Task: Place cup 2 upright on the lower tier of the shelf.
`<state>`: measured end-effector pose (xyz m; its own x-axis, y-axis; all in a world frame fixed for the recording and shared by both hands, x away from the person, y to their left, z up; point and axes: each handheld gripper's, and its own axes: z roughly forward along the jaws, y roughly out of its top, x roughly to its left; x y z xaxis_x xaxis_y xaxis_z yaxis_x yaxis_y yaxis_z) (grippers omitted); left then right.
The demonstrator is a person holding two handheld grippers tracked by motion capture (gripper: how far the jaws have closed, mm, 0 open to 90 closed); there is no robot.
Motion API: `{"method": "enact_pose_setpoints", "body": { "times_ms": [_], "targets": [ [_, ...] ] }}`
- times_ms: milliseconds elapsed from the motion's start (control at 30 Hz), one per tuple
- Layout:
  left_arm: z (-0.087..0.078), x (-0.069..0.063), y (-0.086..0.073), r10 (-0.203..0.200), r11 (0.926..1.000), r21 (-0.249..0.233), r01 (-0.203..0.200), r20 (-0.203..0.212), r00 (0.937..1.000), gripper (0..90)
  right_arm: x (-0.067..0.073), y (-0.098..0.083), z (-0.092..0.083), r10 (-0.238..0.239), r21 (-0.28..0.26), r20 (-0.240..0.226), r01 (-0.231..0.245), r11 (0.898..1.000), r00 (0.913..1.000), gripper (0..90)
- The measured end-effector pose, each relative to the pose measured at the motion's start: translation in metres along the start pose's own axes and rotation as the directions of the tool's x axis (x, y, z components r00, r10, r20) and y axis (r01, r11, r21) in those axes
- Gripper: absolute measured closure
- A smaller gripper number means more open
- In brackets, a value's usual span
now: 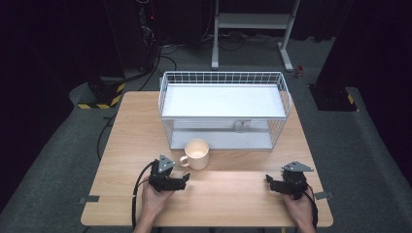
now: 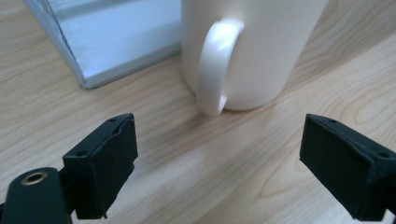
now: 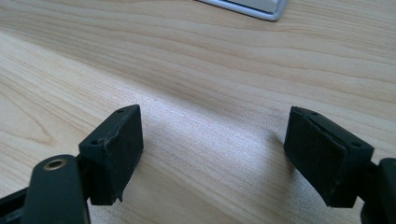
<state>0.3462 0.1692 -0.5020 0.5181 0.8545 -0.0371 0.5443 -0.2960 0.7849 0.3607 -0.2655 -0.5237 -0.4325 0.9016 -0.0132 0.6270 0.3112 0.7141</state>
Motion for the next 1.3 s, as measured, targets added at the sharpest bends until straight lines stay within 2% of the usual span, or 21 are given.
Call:
{"method": "enact_pose_setpoints", "body": {
  "times_ms": [67, 200, 333, 467, 500, 700, 867, 900, 1100, 1233, 1300],
  "targets": [
    [0.002, -0.002, 0.003, -0.003, 1.0000, 0.005, 0.003, 0.009, 1.0000, 10.0, 0.000, 0.000, 0.000, 0.007, 0.002, 0.006, -0.007, 1.000, 1.0000, 18.1],
    [0.007, -0.003, 0.012, 0.017, 0.9998, -0.004, -0.017, 0.013, 0.9998, 9.3, -0.001, 0.000, 0.000, 0.010, 0.002, 0.008, -0.010, 1.000, 0.9999, 18.1],
    [0.013, -0.004, 0.018, -0.007, 0.9999, -0.010, 0.008, 0.024, 0.9997, 7.1, -0.001, 0.001, 0.001, 0.009, 0.001, 0.009, -0.009, 1.000, 0.9999, 18.2],
    [0.016, -0.004, 0.027, 0.004, 0.9997, -0.024, -0.003, 0.019, 0.9998, 4.6, -0.001, 0.001, 0.001, 0.009, 0.000, 0.009, -0.009, 1.000, 0.9999, 18.2],
    [0.017, -0.005, 0.029, -0.005, 0.9995, -0.031, 0.005, 0.023, 0.9997, 3.5, -0.001, 0.001, 0.001, 0.009, 0.000, 0.009, -0.009, 1.000, 0.9999, 18.2],
    [0.027, -0.006, 0.038, 0.007, 0.9994, -0.035, -0.006, 0.028, 0.9996, 0.2, -0.001, 0.001, 0.001, 0.009, 0.000, 0.009, -0.009, 1.000, 0.9999, 18.2],
    [0.033, -0.006, 0.040, -0.031, 0.9982, -0.049, 0.033, 0.038, 0.9988, 0.2, -0.001, 0.001, 0.001, 0.009, 0.000, 0.009, -0.009, 1.000, 0.9999, 18.2],
    [0.035, -0.007, 0.041, -0.015, 0.9984, -0.054, 0.017, 0.038, 0.9991, 0.2, -0.001, 0.001, 0.001, 0.009, 0.000, 0.009, -0.009, 1.000, 0.9999, 18.2],
    [0.041, -0.010, 0.048, -0.006, 0.9988, -0.049, 0.008, 0.044, 0.9990, 0.1, -0.001, 0.001, 0.001, 0.009, 0.000, 0.009, -0.009, 1.000, 0.9999, 18.2],
    [0.048, -0.012, 0.053, 0.029, 0.9986, -0.044, -0.028, 0.017, 0.9994, 0.2, -0.001, 0.001, 0.001, 0.009, 0.000, 0.009, -0.009, 1.000, 0.9999, 18.2],
    [0.052, -0.013, 0.054, 0.023, 0.9989, -0.042, -0.022, 0.009, 0.9997, 0.2, -0.001, 0.001, 0.001, 0.009, 0.000, 0.009, -0.009, 1.000, 0.9999, 18.2]
  ]
}}
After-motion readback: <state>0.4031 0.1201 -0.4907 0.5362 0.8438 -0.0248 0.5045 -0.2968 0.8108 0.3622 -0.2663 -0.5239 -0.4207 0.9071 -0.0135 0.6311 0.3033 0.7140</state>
